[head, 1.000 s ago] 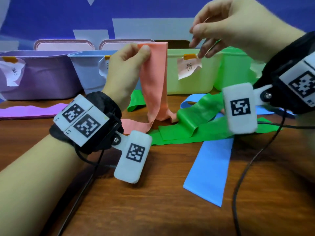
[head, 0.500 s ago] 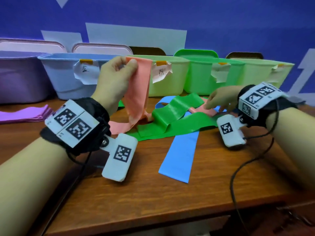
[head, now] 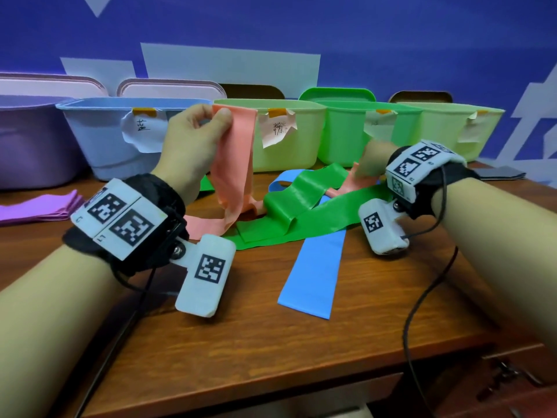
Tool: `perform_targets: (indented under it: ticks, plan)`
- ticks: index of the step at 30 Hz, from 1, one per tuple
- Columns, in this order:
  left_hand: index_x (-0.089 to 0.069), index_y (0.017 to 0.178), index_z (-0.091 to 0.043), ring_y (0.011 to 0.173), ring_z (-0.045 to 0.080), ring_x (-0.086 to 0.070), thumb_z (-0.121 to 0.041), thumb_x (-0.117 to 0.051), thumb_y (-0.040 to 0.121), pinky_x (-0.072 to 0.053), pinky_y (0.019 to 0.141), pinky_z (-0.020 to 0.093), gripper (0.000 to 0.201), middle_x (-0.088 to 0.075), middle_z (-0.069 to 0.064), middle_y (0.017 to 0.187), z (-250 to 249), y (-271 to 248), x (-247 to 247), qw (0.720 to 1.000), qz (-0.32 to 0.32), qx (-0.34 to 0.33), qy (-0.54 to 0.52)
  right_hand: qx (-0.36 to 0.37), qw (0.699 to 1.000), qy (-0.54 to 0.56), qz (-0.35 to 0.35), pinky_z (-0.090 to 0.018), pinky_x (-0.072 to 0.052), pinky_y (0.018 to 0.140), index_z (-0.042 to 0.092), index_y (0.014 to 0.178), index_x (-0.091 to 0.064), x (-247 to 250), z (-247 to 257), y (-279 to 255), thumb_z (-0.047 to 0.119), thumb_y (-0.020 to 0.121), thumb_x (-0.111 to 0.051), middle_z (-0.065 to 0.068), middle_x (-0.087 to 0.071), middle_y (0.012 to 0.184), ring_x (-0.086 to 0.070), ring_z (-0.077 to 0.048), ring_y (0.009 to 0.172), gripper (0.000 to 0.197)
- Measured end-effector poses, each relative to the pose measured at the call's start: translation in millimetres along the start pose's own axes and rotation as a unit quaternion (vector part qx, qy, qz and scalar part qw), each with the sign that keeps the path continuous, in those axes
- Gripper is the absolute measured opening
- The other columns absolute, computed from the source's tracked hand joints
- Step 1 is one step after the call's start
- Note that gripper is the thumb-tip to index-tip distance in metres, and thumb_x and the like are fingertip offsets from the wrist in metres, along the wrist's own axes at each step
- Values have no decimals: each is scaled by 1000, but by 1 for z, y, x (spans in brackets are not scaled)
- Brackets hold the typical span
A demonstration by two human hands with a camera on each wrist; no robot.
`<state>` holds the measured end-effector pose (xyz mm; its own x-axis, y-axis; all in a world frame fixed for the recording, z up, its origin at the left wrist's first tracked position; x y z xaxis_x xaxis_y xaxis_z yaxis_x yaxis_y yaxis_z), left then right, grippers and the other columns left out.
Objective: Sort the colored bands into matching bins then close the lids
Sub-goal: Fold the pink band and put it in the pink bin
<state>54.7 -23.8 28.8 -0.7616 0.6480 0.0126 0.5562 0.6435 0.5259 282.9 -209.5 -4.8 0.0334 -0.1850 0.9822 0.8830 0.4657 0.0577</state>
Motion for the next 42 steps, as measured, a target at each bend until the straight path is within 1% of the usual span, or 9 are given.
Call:
perform_targets:
  ticks: [4,8,12,18,21,26,29,34,42]
  plan:
    - [-57,81,-23,65,2,-51,-21,-51,96,-43,59,14,16,-58,-6,77,3,0,1,1000,-2,12,-3,42,995,15,-87,-30,-35,57,4,61,-47,43,29,-15,19,84,-61,-11,-48,64,-45,-24,61,31]
    - [-57,79,-22,63,2,-50,-22,-51,96,-42,57,15,18,-57,-6,75,6,0,3,1000,-3,13,1,118,967,146,-173,-35,-57,66,-1,89,-67,96,62,-43,16,81,-66,-15,-60,79,-61,-26,70,19]
    - [-58,82,-22,66,3,-52,-22,-51,96,-44,59,15,16,-58,-6,78,7,2,4,1000,-6,21,-15,224,913,206,-274,-11,-49,46,13,95,-67,143,100,-81,17,84,-63,-4,-59,83,-58,-13,65,13]
    - [-57,76,-22,67,5,-51,-21,-52,95,-43,63,20,20,-56,-5,75,9,8,22,996,-50,44,-52,275,853,292,-335,-28,-44,61,19,67,-49,178,122,-109,17,83,-49,-3,-58,74,-45,-2,62,17]
    - [-55,73,-22,65,5,-48,-22,-53,94,-41,63,19,21,-53,-6,72,12,13,36,993,-87,53,-51,320,834,340,-294,-15,-43,55,25,66,-43,176,138,-115,13,86,-49,9,-49,67,-47,5,52,24]
    - [-51,67,-23,65,8,-45,-21,-55,93,-39,64,21,26,-50,-5,70,13,16,50,990,-122,52,-45,398,800,447,45,-21,-51,61,16,85,-62,105,180,-115,6,94,-49,1,-56,74,-53,-5,63,19]
    - [-56,74,-20,74,15,-50,-22,-57,92,-42,67,24,18,-57,5,82,13,15,49,991,-119,53,-42,419,786,438,120,-20,-51,65,18,86,-59,68,196,-112,5,93,-51,0,-57,77,-55,-5,66,17]
    - [-59,80,-18,76,14,-56,-22,-57,93,-48,70,24,13,-61,0,80,9,16,47,992,-102,47,-51,392,829,396,48,-23,-53,61,18,74,-59,43,205,-87,6,86,-63,1,-59,66,-56,-4,57,17]
    - [-66,88,-14,56,1,-57,-22,-58,92,-44,49,13,12,-64,-3,74,15,11,40,994,-61,64,-67,424,830,349,-99,-19,-41,66,17,84,-72,44,211,-81,19,81,-70,10,-60,69,-51,0,65,4]
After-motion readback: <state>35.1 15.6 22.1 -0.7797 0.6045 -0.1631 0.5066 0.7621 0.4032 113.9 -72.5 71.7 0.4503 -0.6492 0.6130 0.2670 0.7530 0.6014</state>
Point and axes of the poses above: each hand's wrist, its own y-axis towards the middle knuckle, its own x-axis out of the back of the hand, z = x × y, the point moved 9 cm from there along y, towards the middle knuckle
